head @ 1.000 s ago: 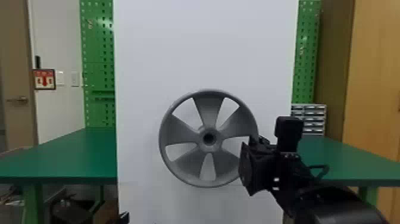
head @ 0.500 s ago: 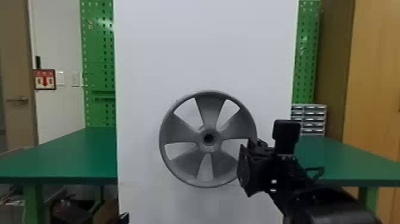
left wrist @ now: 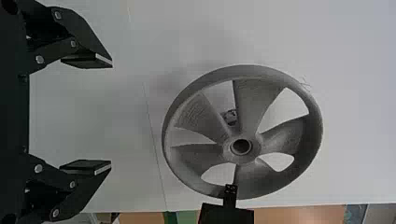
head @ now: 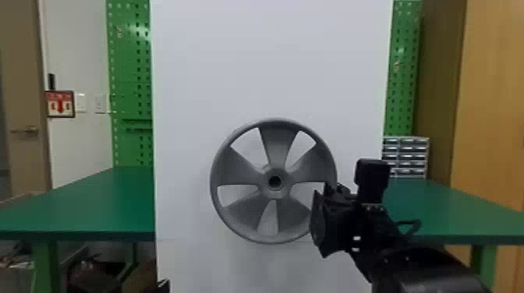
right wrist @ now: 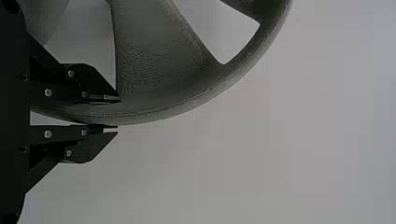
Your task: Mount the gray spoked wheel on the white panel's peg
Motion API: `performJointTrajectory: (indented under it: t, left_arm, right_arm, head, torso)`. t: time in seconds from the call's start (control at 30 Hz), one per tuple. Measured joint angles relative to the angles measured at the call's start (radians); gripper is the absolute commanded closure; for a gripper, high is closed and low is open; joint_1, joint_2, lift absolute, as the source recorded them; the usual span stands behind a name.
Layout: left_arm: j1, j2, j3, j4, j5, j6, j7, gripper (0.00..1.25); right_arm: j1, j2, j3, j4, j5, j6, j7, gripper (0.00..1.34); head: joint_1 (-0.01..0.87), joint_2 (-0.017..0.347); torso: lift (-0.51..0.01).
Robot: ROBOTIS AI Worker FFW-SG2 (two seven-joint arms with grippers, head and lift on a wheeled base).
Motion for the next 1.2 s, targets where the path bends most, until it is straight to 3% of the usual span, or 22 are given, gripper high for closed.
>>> performJointTrajectory:
  t: [0.5,0.7,1.07,1.13,1.2]
  left_arm:
    - [0.002,0.004,-0.003,-0.004,-0.007,-0.001,0.000,0.48]
    - [0.003,0.007,-0.002,-0.006,-0.009,-0.001,0.000,0.48]
    - [0.002,0.010,-0.002,-0.006,-0.008,-0.001,0.000,0.48]
    - [0.002,0.010,-0.001,-0.006,-0.008,-0.001,0.000,0.48]
    - [0.002,0.011,-0.001,-0.006,-0.008,-0.001,0.000,0.48]
  right_arm:
    - [-0.021,0.005,0.005,0.065,-0.004,-0.028,-0.052,1.13]
    - [-0.032,0.016,0.023,0.069,-0.029,-0.031,-0.157,1.13]
    - [-0.037,0.024,0.044,0.070,-0.054,-0.051,-0.231,1.12]
    - [-0.036,0.024,0.047,0.070,-0.055,-0.056,-0.232,1.06]
    - [-0.034,0.024,0.049,0.070,-0.057,-0.061,-0.230,0.85]
  head:
    - [0.123,-0.008]
    - [0.123,-0.008]
    - [0.123,-0.008]
    - [0.123,-0.008]
    - [0.123,-0.008]
  torso:
    - [-0.405]
    - [-0.405]
    - [-0.405]
    - [-0.405]
    - [-0.405]
